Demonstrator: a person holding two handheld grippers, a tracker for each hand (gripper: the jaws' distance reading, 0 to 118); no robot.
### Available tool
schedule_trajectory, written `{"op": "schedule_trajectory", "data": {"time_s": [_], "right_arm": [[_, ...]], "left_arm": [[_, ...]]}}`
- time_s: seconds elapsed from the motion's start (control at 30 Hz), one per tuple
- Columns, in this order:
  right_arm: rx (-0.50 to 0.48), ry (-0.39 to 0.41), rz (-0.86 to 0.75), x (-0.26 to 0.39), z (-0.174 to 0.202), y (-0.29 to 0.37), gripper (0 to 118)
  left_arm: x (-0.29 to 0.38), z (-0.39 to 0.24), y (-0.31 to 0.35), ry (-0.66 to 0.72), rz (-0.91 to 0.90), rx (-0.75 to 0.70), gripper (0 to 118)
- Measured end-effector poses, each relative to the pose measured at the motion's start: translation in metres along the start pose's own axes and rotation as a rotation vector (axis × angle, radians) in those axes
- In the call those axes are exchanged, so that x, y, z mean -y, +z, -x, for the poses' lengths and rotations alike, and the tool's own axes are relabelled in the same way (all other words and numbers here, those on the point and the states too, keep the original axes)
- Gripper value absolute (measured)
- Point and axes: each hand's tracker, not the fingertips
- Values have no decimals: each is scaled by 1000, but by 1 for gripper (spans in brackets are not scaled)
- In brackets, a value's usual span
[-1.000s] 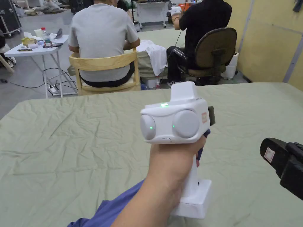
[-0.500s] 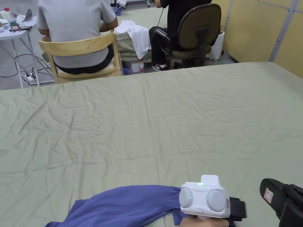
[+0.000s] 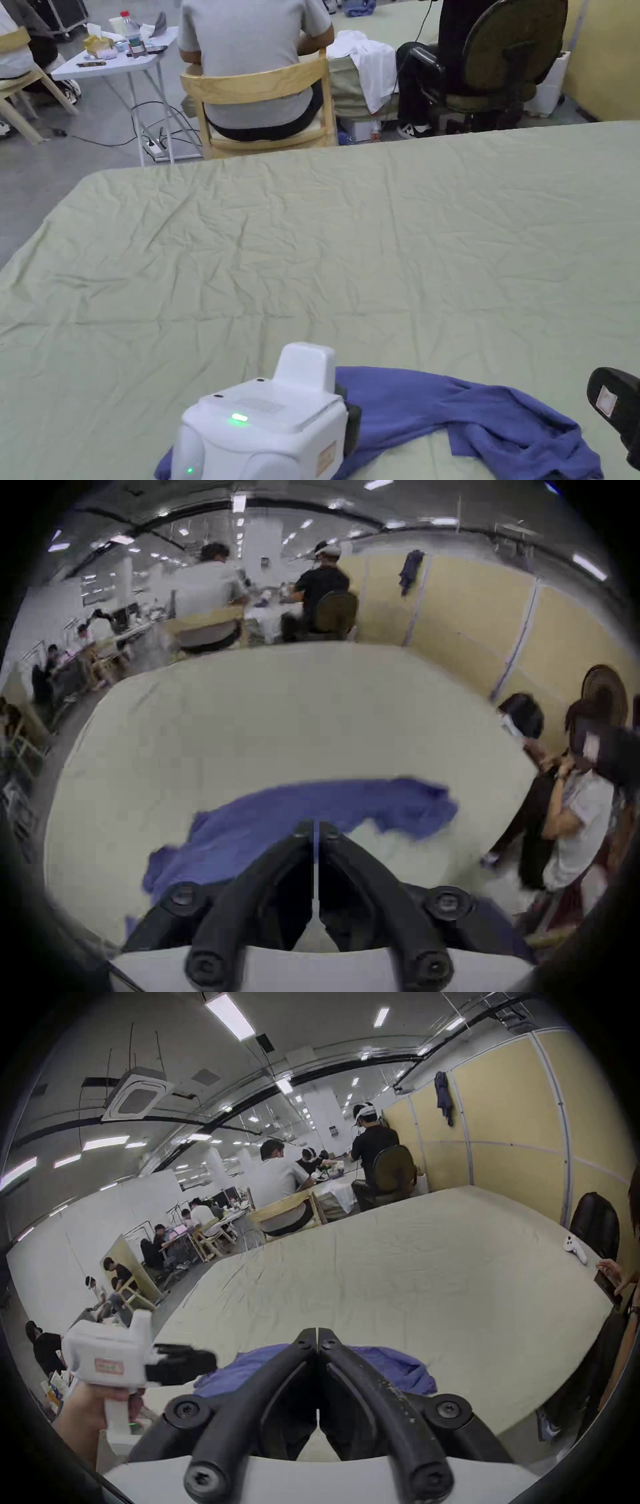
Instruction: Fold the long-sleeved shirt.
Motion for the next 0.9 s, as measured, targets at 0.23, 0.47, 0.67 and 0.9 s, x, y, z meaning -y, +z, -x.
{"op": "schedule_trajectory", "data": {"time_s": [0.23,0.47,0.67,0.9], "right_arm": [[-39,21,53,5,24,-31,2],[-8,71,150,13,30,-77,2],[140,127,288,30,4,-130,2],[274,88,359,44,-55,-174,118]], "left_arm": [[70,120,-15,134,98,-213,118],[101,191,-107,242,222,-245,104],[87,167,-136,242,260,-191,24],[76,157,-89,157,145,-178,19]]}}
